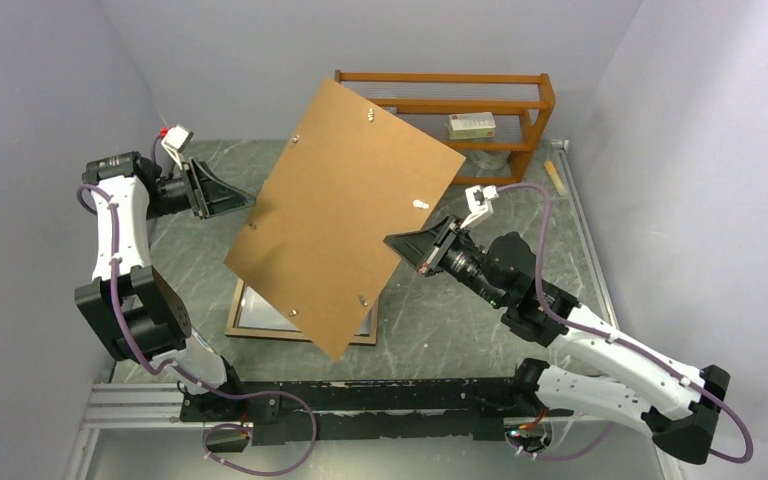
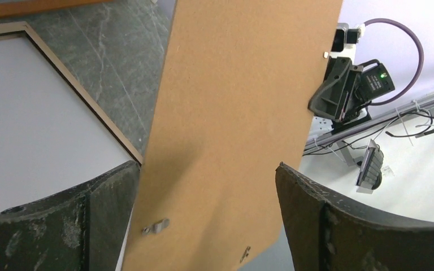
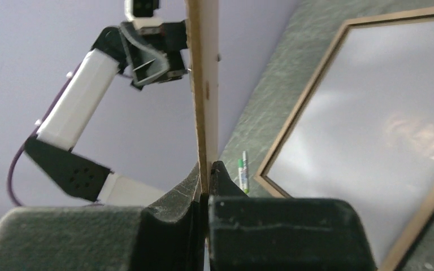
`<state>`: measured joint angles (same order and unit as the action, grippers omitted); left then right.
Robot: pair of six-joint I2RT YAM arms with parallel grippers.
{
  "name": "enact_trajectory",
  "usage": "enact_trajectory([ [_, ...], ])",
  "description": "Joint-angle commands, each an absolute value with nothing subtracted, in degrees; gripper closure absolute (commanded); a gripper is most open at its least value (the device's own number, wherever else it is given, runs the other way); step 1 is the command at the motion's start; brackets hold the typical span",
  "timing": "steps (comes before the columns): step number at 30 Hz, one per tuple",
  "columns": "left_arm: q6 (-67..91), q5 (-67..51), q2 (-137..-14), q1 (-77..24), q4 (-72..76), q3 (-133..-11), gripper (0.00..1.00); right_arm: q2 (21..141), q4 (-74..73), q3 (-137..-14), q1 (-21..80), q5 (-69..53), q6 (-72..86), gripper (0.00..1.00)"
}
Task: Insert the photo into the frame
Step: Turn over the photo frame item at the center of the board, then place the photo frame item in the photo frame.
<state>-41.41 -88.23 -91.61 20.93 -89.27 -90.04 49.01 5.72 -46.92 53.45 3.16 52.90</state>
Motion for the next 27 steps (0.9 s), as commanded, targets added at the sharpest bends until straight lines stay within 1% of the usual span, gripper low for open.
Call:
enact_trajectory([
  [1, -44.2, -102.5, -90.2, 21.9, -95.8, -89.9, 0.06, 46.5, -2.2, -52.7, 53.7, 14.2, 49.9, 1.00],
  [5, -44.3, -102.5, -88.5, 22.2, -95.8, -92.2, 0.06, 45.9, -7.8, -55.1, 53.8, 17.7, 45.9, 1.00],
  [10, -46.4, -102.5, -80.9, 22.0, -95.8, -97.5, 0.06, 46.4, -11.4, -57.5, 54.0, 19.7, 42.3, 1.00],
  [14, -48.0, -102.5, -76.0, 21.9, -96.0, -99.5, 0.06, 47.3, -12.6, -58.9, 54.0, 20.1, 41.4, 1.00],
  [19, -45.8, -102.4, -76.5, 23.0, -96.1, -100.5, 0.06, 49.4, -15.0, -61.6, 54.1, 20.8, 41.0, 1.00],
  [22, -42.4, -102.4, -76.9, 25.8, -96.1, -101.3, 0.06, 50.9, -16.9, -63.3, 54.1, 22.3, 41.7, 1.00],
  [27, -40.8, -102.4, -72.6, 26.9, -95.9, -102.0, 0.06, 53.1, -18.5, -66.2, 54.6, 23.2, 41.2, 1.00],
])
